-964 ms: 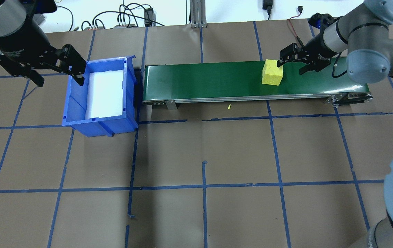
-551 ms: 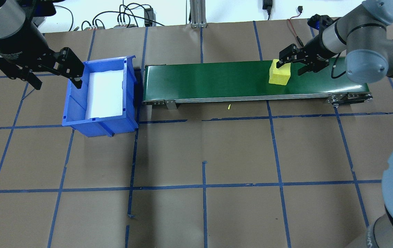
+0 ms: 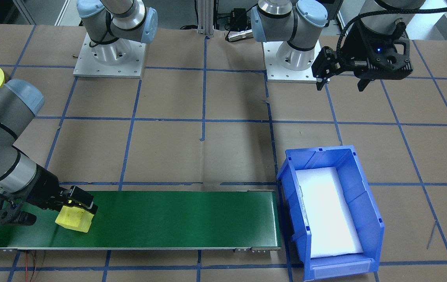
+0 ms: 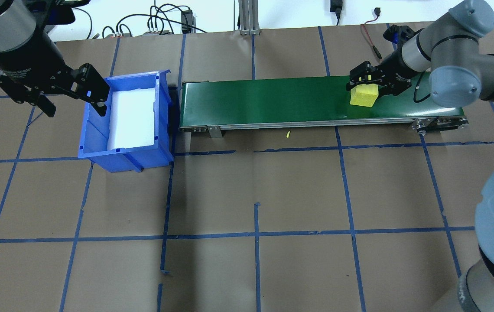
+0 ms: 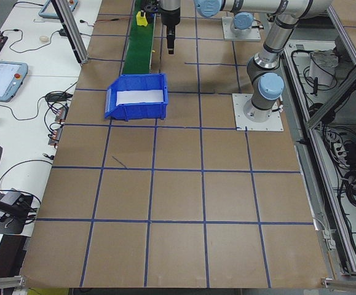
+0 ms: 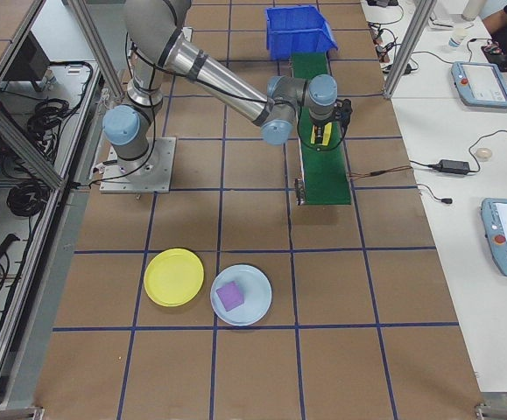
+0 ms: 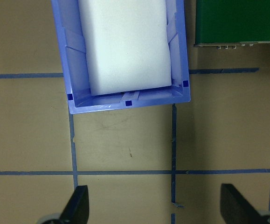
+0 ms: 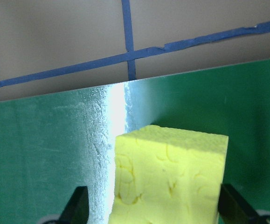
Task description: Move block left to right into plate
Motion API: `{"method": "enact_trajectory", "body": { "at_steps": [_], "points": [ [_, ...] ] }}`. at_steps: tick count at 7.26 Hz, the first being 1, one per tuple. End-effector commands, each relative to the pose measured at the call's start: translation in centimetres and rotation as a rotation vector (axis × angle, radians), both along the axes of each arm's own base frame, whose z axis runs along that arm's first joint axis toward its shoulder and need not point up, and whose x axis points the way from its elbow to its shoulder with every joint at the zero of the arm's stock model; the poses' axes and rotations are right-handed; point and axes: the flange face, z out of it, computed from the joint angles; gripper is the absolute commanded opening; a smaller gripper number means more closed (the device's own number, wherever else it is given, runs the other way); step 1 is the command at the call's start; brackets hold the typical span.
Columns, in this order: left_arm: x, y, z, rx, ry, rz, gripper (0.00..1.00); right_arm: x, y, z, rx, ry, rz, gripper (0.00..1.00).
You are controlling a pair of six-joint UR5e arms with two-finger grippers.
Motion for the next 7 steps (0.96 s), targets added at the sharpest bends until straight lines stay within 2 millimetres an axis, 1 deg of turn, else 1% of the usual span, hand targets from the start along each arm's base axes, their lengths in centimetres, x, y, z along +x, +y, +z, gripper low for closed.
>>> {"method": "enact_trajectory", "body": {
  "at_steps": [1, 2, 3, 4, 5, 6, 7],
  "points": [
    [-0.4, -0.4, -0.4, 0.007, 0.002, -0.009, 1.00, -1.4, -0.5, -0.8, -0.016, 0.138, 0.100, 0.38],
    [-0.4, -0.3, 0.2, -0.003, 0.000, -0.009, 1.00, -2.1, -0.9, 2.6, -0.059, 0.215, 0.143, 0.31],
    [-0.5, -0.4, -0.2, 0.003, 0.008, -0.005, 1.00, -3.0, 0.1, 4.9, -0.067, 0.333, 0.252, 0.30],
    [-0.7, -0.1, 0.4, -0.008, -0.001, -0.012, 1.00, -4.7, 0.7, 5.8, -0.068, 0.448, 0.370, 0.30],
    [-0.7, -0.1, 0.6, -0.016, 0.001, -0.012, 1.00, -8.1, 2.3, 6.1, -0.027, 0.516, 0.473, 0.25],
    [-0.7, -0.1, 0.6, -0.016, 0.001, -0.010, 1.00, -13.4, 6.4, 5.8, 0.075, 0.469, 0.439, 0.24],
    [-0.7, -0.1, 0.5, -0.014, 0.002, -0.010, 1.00, -17.8, 11.1, 6.2, 0.115, 0.444, 0.482, 0.25]
  ]
}}
